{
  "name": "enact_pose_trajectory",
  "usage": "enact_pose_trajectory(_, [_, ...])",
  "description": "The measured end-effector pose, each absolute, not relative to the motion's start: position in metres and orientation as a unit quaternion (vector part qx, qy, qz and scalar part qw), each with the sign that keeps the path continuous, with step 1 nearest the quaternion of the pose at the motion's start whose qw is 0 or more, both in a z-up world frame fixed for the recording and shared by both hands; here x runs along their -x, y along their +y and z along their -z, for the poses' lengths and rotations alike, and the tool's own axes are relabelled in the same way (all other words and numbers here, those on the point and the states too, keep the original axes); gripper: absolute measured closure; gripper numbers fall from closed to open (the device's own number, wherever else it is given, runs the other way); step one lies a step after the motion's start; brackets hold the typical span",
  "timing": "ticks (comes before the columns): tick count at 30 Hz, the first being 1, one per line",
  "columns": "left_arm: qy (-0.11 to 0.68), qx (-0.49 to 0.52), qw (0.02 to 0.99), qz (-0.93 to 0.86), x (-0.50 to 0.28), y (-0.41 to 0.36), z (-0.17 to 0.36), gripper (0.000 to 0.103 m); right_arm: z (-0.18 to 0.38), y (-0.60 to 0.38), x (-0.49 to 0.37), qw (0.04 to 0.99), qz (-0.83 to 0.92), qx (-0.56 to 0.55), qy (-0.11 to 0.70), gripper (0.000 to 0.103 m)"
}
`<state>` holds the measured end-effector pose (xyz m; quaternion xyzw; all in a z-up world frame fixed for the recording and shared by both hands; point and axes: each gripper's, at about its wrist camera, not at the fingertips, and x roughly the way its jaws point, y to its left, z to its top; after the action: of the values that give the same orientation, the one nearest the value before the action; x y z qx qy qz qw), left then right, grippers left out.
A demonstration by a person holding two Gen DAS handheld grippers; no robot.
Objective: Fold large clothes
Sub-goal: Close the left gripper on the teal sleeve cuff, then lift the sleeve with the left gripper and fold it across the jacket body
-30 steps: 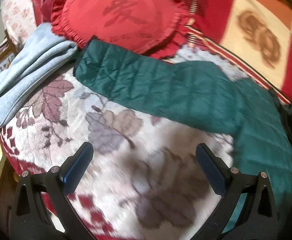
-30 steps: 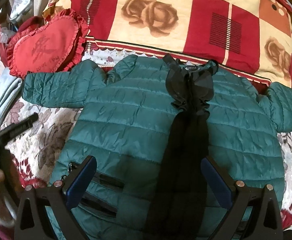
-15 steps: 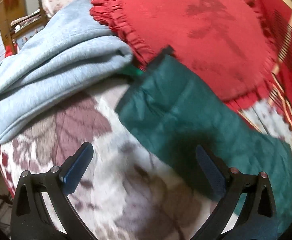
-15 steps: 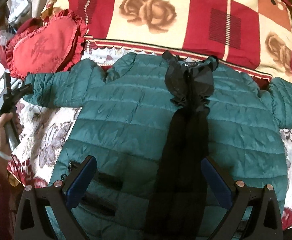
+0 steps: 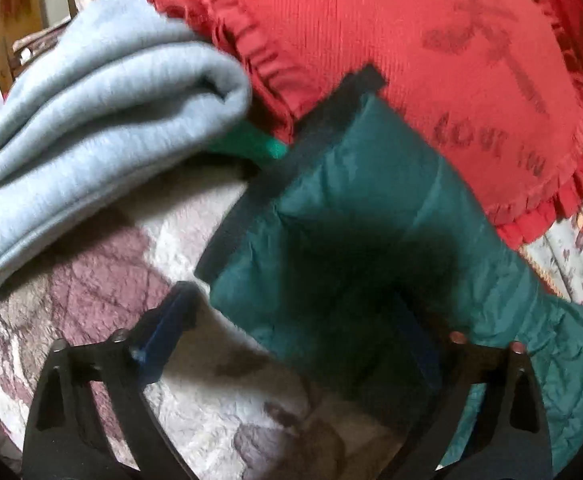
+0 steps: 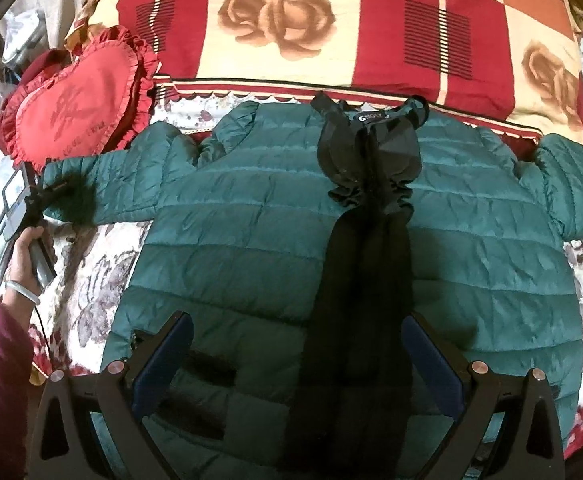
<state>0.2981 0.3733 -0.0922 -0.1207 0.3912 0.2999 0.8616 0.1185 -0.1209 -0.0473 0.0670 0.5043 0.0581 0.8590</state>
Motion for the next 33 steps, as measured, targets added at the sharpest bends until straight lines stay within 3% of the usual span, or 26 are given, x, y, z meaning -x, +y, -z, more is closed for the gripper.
enact_pose_trajectory(2, [0.39,0.122,0.866,-0.287,-0.3,0.374,0.089,0.041,0.05,-0.123,-0.12,0.856,-0.057,-0.075,0.508,0.0])
enact_pose_trajectory(3, [0.394,0.12,0.866,-0.285,-0.302,0.375,0.088,0.048,0.051,-0.124,-0.12,0.855,-0.057,-0.077,0.51,0.0])
enact_pose_trajectory(5, [0.405,0.126,0.864,-0.27,-0.309,0.378,0.087,0.075,0.052,-0.124,-0.12,0.852,-0.058,-0.08,0.514,0.0])
enact_pose_trajectory(8, [0.406,0.155,0.862,-0.261,-0.308,0.384,0.08,0.086,0.051,-0.121,-0.116,0.853,-0.062,-0.076,0.513,0.0])
enact_pose_trajectory(16, [0.387,0.149,0.888,-0.196,-0.278,0.348,0.033,0.088,0.046,-0.122,-0.106,0.856,-0.068,-0.077,0.506,0.0])
enact_pose_trajectory(33, [0.364,0.089,0.927,-0.001,-0.214,0.131,-0.057,0.09,0.028,-0.184,-0.063,0.867,-0.035,-0.11,0.484,0.0])
